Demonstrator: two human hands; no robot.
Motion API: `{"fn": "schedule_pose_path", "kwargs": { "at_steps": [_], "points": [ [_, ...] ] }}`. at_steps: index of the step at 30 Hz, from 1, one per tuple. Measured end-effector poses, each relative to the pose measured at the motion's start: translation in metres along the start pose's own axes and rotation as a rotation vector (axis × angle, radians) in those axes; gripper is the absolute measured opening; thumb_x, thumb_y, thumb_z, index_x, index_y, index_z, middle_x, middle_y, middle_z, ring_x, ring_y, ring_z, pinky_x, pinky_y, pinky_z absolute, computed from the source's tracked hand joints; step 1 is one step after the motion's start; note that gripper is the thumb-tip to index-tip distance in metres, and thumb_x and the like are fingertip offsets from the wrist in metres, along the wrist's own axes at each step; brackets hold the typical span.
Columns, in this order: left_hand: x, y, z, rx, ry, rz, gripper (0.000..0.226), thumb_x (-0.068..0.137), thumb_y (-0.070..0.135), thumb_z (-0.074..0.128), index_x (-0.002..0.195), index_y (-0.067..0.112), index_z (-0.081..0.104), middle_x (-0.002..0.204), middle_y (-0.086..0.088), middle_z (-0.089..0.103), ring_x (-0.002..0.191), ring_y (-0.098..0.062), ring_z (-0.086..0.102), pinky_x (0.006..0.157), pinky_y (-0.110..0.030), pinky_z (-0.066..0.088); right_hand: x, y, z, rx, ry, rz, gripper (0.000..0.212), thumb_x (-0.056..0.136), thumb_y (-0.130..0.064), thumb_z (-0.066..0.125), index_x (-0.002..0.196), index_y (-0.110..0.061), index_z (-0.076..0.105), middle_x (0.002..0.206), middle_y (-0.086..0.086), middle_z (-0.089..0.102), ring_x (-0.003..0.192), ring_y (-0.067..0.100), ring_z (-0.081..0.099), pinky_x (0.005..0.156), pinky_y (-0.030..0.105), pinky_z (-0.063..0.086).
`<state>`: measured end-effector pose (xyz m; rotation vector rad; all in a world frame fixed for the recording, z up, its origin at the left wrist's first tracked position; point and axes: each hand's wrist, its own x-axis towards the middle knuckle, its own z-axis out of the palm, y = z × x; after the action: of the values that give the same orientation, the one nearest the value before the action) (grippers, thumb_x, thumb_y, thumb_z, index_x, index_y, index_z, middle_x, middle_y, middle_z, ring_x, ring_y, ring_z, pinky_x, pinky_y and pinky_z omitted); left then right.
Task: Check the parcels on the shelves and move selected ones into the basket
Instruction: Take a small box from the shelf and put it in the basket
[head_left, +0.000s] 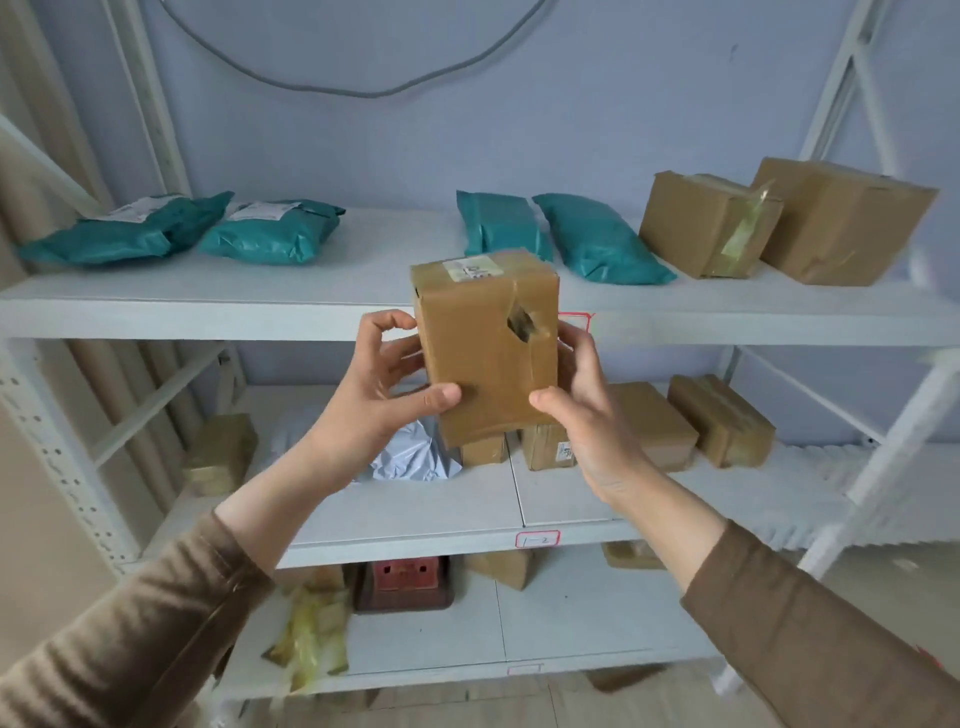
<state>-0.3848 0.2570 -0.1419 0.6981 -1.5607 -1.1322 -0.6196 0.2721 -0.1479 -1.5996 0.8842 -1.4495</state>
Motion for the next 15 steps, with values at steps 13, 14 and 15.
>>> {"fn": "schedule_pose_path", "kwargs": {
  "at_steps": [13,14,15],
  "points": [
    [-0.05,-0.016,0.037,1.414,-0.189,0.828,0.049,0.092,0.022,0.076,0.131,0.019,0.046,0.154,-0.02,0.05,0.144,-0.041,0.045,0.113,-0.053,0.042,-0.06,0.021,-0.056,0.458,-0.233,0.629,0.082,0.09,-0.085,0.03,0.147,-0.033,0.055,0.146,0.007,0.063,0.137,0.033,0.057,0.114,0.064,0.04],
    [-0.052,-0.019,0.038,1.405,-0.192,0.852,0.045,0.096,0.022,0.073,0.131,0.018,0.046,0.155,-0.021,0.048,0.146,-0.041,0.043,0.115,-0.055,0.039,-0.062,0.019,-0.055,0.411,-0.2,0.614,0.073,0.094,-0.078,0.037,0.147,-0.032,0.055,0.145,0.008,0.063,0.135,0.032,0.058,0.113,0.063,0.041],
    [-0.054,-0.023,0.04,1.379,-0.189,0.859,0.044,0.096,0.02,0.073,0.131,0.017,0.047,0.157,-0.021,0.046,0.149,-0.039,0.04,0.118,-0.057,0.036,-0.063,0.018,-0.053,0.384,-0.153,0.592,0.064,0.096,-0.069,0.047,0.146,-0.029,0.056,0.145,0.009,0.063,0.131,0.032,0.059,0.112,0.062,0.043]
  ]
}}
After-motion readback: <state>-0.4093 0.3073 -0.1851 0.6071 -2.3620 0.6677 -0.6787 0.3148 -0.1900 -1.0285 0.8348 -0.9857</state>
